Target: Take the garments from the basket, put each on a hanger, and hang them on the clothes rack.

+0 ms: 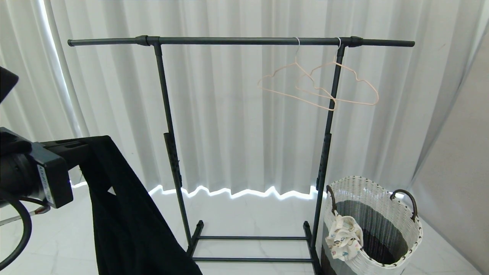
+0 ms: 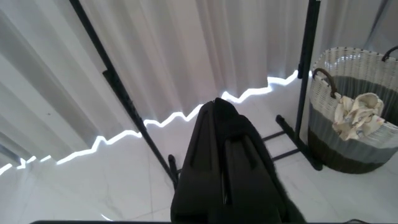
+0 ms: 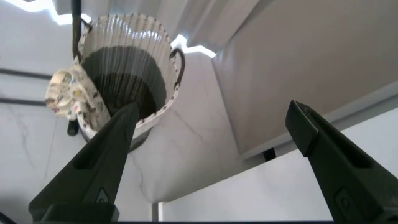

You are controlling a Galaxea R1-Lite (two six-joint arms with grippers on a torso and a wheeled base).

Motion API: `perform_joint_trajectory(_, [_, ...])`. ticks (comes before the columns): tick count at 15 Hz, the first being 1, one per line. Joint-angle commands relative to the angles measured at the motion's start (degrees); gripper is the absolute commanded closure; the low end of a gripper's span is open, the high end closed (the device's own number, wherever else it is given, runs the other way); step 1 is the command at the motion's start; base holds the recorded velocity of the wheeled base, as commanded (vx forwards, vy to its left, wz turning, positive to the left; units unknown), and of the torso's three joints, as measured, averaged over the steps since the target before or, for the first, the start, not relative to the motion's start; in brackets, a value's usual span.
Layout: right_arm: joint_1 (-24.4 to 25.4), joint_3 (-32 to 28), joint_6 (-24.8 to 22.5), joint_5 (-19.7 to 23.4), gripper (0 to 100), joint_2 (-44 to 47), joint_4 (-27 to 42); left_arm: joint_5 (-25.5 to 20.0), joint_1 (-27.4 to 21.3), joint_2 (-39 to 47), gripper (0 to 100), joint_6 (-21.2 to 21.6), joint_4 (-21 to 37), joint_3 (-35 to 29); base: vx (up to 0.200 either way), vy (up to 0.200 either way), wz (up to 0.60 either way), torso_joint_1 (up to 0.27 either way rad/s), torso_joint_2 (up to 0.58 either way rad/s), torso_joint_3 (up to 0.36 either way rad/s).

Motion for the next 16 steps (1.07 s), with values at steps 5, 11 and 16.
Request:
perform_joint_trajectory(5, [-0.02,-0.05,0.06,-0.01,0,0.31,-1.40,0.26,0.23,-0.68,100,0.04,-0.14,2.40,0.000,0.000,0.00,0.150,-0.42,-0.268])
perform_joint_trajectory(11, [-0.02,-0.67,-0.03,0.96,0,1.98,-5.27,0.35,1.72,-2.35,100,3.82,-0.22,2.75,0.000,0.000,0.00,0.191,-0.46,-0.284])
perform_joint_trajectory(16, [-0.02,-0.67,-0.30,1.04,0,2.33,-7.03,0.35,1.90,-2.79,100,3.91,-0.22,2.66,0.000,0.000,0.00,0.213,-0.49,-0.281])
